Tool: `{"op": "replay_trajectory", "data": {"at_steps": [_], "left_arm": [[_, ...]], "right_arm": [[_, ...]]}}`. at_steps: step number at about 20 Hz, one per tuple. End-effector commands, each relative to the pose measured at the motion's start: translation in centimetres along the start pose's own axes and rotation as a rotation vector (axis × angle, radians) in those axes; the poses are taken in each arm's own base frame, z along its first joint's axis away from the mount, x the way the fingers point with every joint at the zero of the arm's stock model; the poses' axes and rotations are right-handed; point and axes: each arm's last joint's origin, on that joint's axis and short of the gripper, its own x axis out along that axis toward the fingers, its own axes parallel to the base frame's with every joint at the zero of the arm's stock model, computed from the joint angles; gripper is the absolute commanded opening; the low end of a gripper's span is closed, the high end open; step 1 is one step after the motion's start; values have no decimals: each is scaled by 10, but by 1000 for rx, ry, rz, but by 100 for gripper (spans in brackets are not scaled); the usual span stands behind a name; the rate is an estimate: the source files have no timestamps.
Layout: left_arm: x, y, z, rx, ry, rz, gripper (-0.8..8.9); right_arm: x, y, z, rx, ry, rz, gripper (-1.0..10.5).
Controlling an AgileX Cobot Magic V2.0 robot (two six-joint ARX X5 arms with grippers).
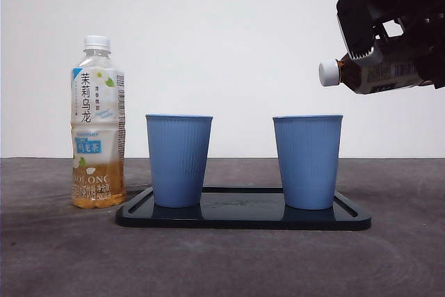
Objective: Pour the drink into the cup
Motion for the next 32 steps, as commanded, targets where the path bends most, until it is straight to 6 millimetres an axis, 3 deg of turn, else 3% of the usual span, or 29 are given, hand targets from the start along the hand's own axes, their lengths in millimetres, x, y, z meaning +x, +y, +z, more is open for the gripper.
{"op": "replay_trajectory", "data": {"at_steps": [1, 4, 9, 15, 18, 27, 32], "left_arm": [[-2, -3, 5, 35, -15, -11, 425], [-2, -3, 5, 35, -15, -11, 425], [-2, -3, 4, 31, -12, -11, 425], [-2, -3, 4, 30, -10, -11, 425], [-2, -3, 4, 29, -10, -10, 425], [-2, -2, 4, 29, -10, -3, 425], [-2, -2, 4, 28, -9, 5, 436]], "right_arm": [[-5, -13, 3, 61, -1, -52, 171], [-5, -13, 4, 159, -21, -43, 171], [-12, -16, -1, 462, -127, 13, 171], [-26, -34, -40, 1128, -357, 263, 171], [-22, -38, -53, 1273, -453, 360, 171], [12, 2, -51, 1539, -681, 330, 171], [32, 30, -42, 1559, -710, 339, 171]]}}
